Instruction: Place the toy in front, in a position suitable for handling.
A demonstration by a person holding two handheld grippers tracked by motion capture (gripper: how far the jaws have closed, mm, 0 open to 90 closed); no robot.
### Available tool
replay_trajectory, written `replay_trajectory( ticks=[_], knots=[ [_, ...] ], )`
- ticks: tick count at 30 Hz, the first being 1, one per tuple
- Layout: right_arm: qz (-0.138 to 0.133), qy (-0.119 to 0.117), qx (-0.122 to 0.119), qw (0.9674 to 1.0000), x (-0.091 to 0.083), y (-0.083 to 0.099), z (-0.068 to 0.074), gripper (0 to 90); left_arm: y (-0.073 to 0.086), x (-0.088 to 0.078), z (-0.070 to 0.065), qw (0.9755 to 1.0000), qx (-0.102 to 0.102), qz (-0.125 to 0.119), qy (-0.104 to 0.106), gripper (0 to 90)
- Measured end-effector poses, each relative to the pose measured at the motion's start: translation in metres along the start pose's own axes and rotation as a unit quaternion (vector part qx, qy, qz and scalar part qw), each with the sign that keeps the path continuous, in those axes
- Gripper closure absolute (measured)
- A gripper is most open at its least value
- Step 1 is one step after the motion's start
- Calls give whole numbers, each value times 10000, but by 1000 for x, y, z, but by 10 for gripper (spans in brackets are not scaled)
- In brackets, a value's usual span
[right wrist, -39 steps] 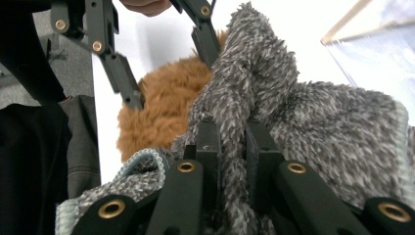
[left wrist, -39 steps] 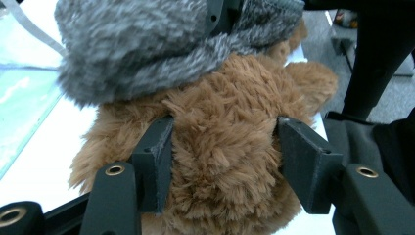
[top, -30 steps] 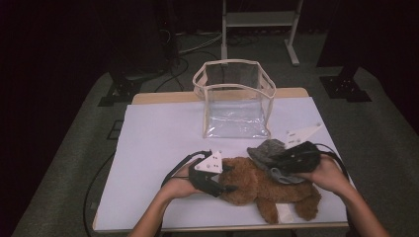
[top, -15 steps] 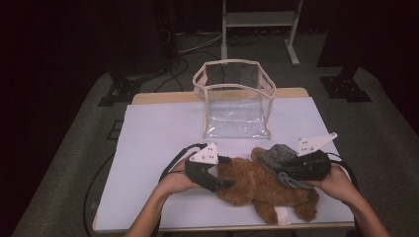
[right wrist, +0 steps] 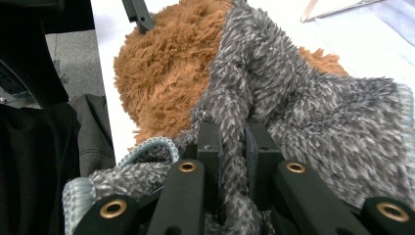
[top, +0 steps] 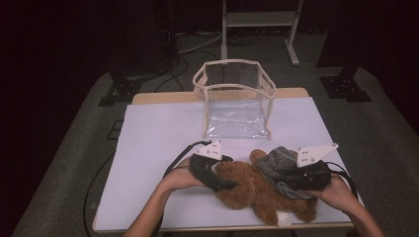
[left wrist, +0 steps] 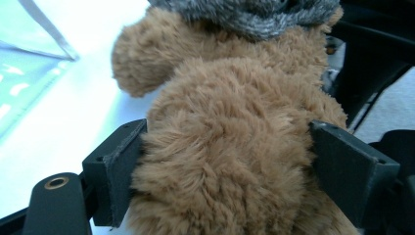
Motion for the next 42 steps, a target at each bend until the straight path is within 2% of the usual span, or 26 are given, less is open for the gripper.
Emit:
replay_trajectory(
  ticks=[2, 3, 4, 5, 7, 8, 9, 10, 11, 12, 14, 16, 18, 20, 24, 28, 33, 36, 40, 41, 42],
  knots=[
    [-28, -23, 19, 10000, 0, 1, 1, 788, 2, 4, 0, 9995, -159, 80, 247, 173],
    [-43, -30, 18, 10000, 0, 1, 1, 788, 2, 5, -1, 9992, -178, 105, 341, 212],
    [-47, -39, 15, 10000, 0, 1, 1, 788, 2, 5, -1, 9992, -178, 105, 341, 248],
    [-59, -52, 14, 10000, 1, 1, 1, 787, 3, 3, -3, 9990, -99, 197, 379, 310],
    [-102, -83, 22, 9999, 1, 1, 2, 785, 2, 1, -3, 9994, -38, 202, 276, 442],
    [-122, -72, 13, 9999, 1, 1, 2, 785, 2, 1, -3, 9994, -38, 202, 276, 480],
    [-154, -37, 6, 9999, 1, 1, 1, 784, 1, -3, -2, 9998, 63, 126, 106, 522],
    [-154, -37, 6, 9999, 1, 1, 1, 784, 1, -3, -2, 9998, 63, 126, 106, 562],
    [-190, -6, 12, 9998, 0, 0, 1, 785, -1, -6, -1, 9999, 130, 107, 6, 562],
    [-306, 39, 16, 9995, -1, -2, -2, 786, -2, -10, 1, 9998, 186, 68, -55, 625],
    [-339, 37, 46, 9994, 0, -4, -3, 787, -2, -12, 1, 9998, 170, 32, -75, 665],
    [-326, -24, 7, 9995, 8, -10, -3, 786, 0, -17, 5, 10000, 65, 11, -73, 665],
    [-292, -26, -21, 9996, 11, -12, -3, 787, 1, -18, 7, 10000, 52, -9, -75, 654],
    [-144, -45, -76, 9999, 12, -15, -3, 786, 2, -18, 6, 9999, -20, -103, -41, 561],
    [-108, -110, -34, 9999, 12, -11, -2, 786, 2, -13, 3, 10000, -36, -34, -1, 400],
    [-116, -144, -45, 9998, 12, -8, 1, 787, 3, -10, 1, 10000, -26, -6, 74, 300],
    [-161, -195, -28, 9997, 11, -5, 4, 786, 4, 2, -5, 9997, -104, 95, 202, 182],
    [-187, -202, -29, 9996, 11, -4, 5, 786, 5, 5, -5, 9996, -150, 93, 234, 146],
    [-197, -204, -26, 9996, 12, -3, 4, 786, 9, 14, -4, 9984, -405, 167, 358, 134],
    [-187, -194, -17, 9996, 12, -4, 4, 786, 9, 14, -4, 9985, -384, 190, 347, 180],
    [-180, -182, -16, 9997, 13, -4, 3, 785, 9, 13, -3, 9988, -324, 244, 275, 272]
  ],
)
Point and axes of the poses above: each handheld gripper's, and its own axes: x roughly forward along the jaws, y roughly out of its underside, z roughly to its left, the point moved 5 cm from there along x, roughly forward along the jaws, and after that the axes turned 12 degrees about -y, right-handed, at the moved point
